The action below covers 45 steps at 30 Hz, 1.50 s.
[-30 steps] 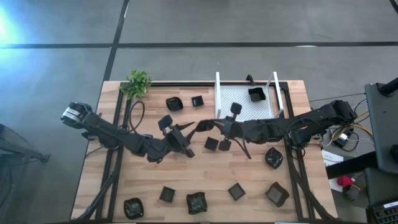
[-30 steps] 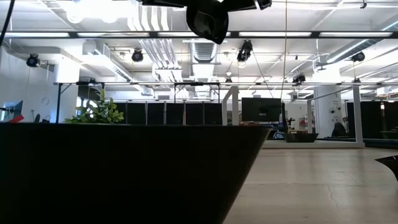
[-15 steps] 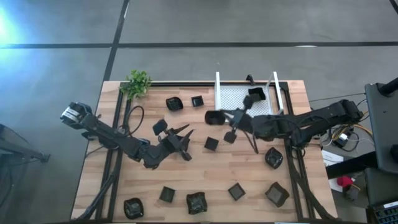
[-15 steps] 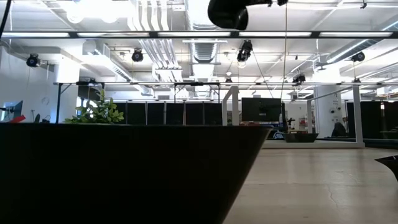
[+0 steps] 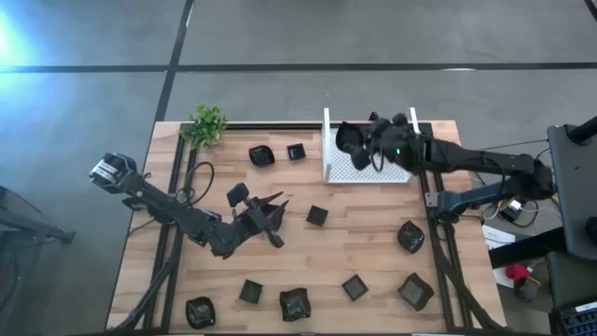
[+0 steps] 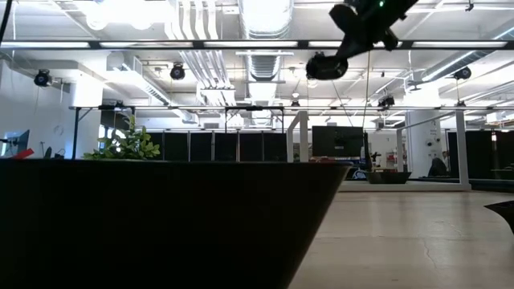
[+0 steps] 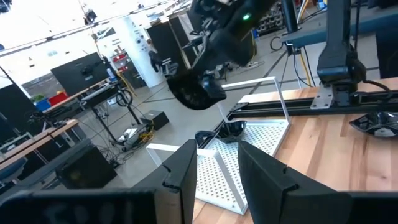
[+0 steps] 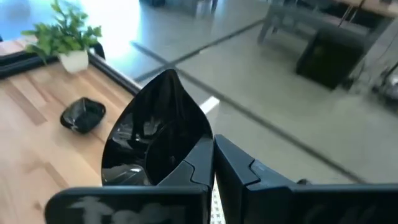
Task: Pick & Place Mini shaped plates
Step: Put the leaf shaped plate on the shelf
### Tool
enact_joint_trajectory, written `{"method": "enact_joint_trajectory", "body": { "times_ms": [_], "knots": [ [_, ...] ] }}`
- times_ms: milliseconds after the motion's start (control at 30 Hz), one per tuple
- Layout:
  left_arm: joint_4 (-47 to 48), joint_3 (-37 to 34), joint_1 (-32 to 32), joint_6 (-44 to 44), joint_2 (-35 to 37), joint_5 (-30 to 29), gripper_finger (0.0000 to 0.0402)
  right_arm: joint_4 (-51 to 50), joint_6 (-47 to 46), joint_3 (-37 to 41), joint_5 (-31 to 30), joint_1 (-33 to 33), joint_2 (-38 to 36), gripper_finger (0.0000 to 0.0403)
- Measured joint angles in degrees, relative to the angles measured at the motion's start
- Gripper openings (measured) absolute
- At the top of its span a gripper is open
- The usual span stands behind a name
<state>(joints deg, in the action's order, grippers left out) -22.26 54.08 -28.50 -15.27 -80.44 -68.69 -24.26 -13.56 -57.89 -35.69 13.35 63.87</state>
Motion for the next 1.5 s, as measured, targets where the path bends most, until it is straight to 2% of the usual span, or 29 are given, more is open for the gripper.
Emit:
{"method": "enact_joint_trajectory", "body": {
  "times_ms": [100,267,533,667,1000,1267,1500],
  "knots": [
    [0.0,0.0,0.0,0.0,0.0,0.0,0.0113,0.0,0.0,0.0,4.9,5.7,0.7,0.0008],
    [0.0,0.0,0.0,0.0,0.0,0.0,0.0113,-1.7,0.2,0.0,9.7,13.7,2.7,0.0008],
    [0.0,0.0,0.0,0.0,0.0,0.0,0.0113,-3.8,2.9,0.0,17.6,22.6,10.4,0.0008],
    [0.0,0.0,0.0,0.0,0.0,0.0,0.0113,-3.7,4.7,0.0,20.7,24.7,15.3,0.0008],
    [0.0,0.0,0.0,0.0,0.0,0.0,0.0113,0.0,9.1,0.0,21.2,26.4,26.9,0.0008],
    [0.2,0.0,0.0,0.0,0.0,0.0,0.0113,8.7,12.3,0.0,21.2,27.1,31.5,0.0008],
    [0.2,0.0,0.0,0.1,0.0,0.0,0.0113,8.6,12.5,0.0,21.2,28.7,33.2,0.0008]
  ]
}}
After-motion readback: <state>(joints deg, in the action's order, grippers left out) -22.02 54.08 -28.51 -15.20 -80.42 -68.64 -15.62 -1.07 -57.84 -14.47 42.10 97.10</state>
